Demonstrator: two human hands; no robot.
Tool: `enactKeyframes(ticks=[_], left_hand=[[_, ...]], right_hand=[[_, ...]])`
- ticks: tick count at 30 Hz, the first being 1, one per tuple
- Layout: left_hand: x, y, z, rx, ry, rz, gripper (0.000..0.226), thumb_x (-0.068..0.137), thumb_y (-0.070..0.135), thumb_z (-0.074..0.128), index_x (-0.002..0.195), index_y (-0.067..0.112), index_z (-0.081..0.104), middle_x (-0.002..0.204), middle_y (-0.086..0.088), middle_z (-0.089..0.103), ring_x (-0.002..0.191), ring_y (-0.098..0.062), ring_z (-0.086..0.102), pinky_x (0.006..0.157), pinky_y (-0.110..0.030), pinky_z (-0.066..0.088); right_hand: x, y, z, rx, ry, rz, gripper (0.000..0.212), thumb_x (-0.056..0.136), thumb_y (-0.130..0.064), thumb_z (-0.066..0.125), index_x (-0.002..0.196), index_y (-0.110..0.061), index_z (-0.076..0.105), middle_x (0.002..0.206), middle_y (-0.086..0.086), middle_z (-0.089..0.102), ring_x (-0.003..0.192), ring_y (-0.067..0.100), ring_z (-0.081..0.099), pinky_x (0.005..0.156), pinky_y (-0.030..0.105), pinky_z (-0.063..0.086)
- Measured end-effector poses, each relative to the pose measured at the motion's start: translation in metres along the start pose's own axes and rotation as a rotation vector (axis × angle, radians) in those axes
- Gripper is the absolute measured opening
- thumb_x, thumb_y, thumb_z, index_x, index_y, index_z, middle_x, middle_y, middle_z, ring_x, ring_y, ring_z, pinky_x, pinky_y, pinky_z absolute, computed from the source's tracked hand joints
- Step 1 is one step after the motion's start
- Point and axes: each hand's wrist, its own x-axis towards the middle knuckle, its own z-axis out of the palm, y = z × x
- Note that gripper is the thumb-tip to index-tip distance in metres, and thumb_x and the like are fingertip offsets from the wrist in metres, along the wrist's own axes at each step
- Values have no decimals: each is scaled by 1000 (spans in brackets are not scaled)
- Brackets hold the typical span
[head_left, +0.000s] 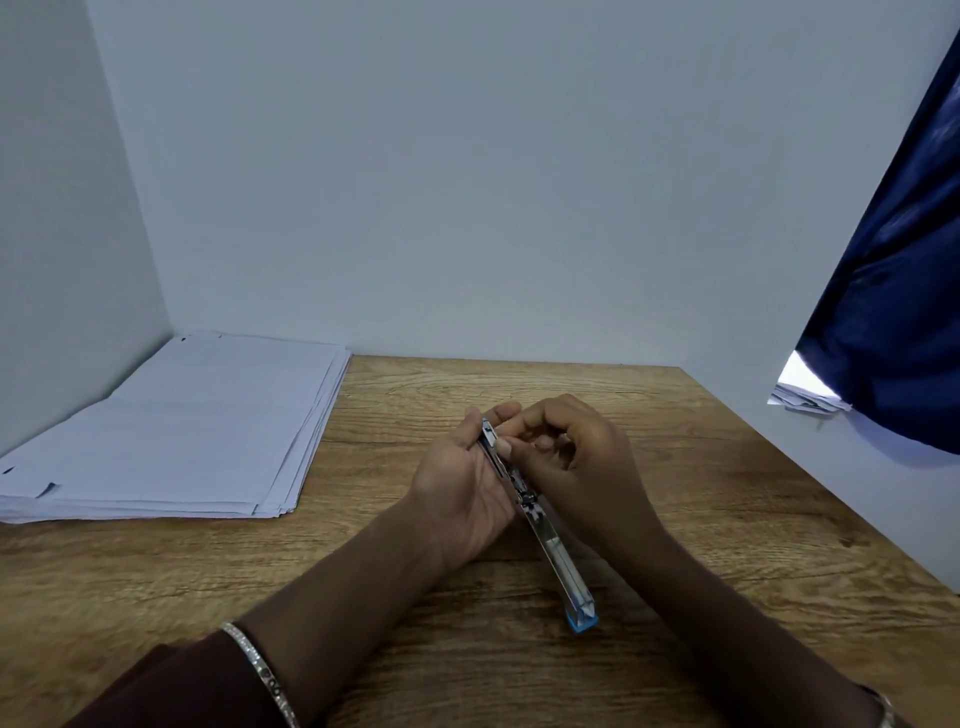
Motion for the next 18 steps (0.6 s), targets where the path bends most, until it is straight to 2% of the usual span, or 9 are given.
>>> enactKeyframes(ticks=[2,3,6,9,11,14,16,18], left_hand=[[1,0,0,14,2,24,52,110,41,21,131,5,51,128,-27,67,117,-41,66,96,-52,54],[0,0,0,26,-6,26,52,110,41,20,133,6,51,127,-29,67,115,-42,67,94,-52,54],[-3,0,0,57,-37,15,52,109,43,18,138,12,49,131,-31,64,119,-45,64,97,-56,50],[-3,2,1,46,-43,21,52,109,42,21,137,12,52,136,-29,61,118,-43,64,93,-56,51],[-2,4,2,34,-41,25,49,109,42,24,130,12,55,137,-27,62,119,-44,64,92,-57,51],[-2,5,3,14,-44,20,46,108,45,25,117,12,55,131,-25,66,114,-46,66,93,-61,50],[-1,8,1,-33,-37,52,41,108,45,26,109,12,51,131,-27,66,123,-44,62,100,-64,45],[1,13,0,-55,-17,94,37,108,44,27,102,14,49,129,-27,67,129,-41,58,100,-64,44]], right_hand=[[-1,-2,1,112,16,122,10,81,-16,81,87,-12,74,81,0,73,69,8,62,61,17,48],[-2,-3,2,164,13,199,11,82,-18,80,88,-12,73,80,1,73,68,9,63,60,20,51],[-3,-6,-1,219,-60,371,12,87,-25,74,87,-13,72,74,1,71,66,11,64,63,27,53],[-2,-9,-10,308,-181,448,17,92,-26,69,88,-11,73,75,5,69,68,13,63,67,35,53],[-1,-11,-15,375,-251,487,17,92,-25,70,95,-9,71,80,9,66,72,16,63,66,34,53],[-1,-13,-20,431,-320,537,25,87,-15,75,109,-10,63,84,6,62,70,13,65,57,26,53],[0,-12,-27,428,-372,562,38,82,-9,80,113,-18,60,81,0,66,66,11,65,51,22,50],[1,-11,-36,461,-477,595,47,81,-11,80,118,-28,57,81,0,72,71,20,66,54,25,51]])
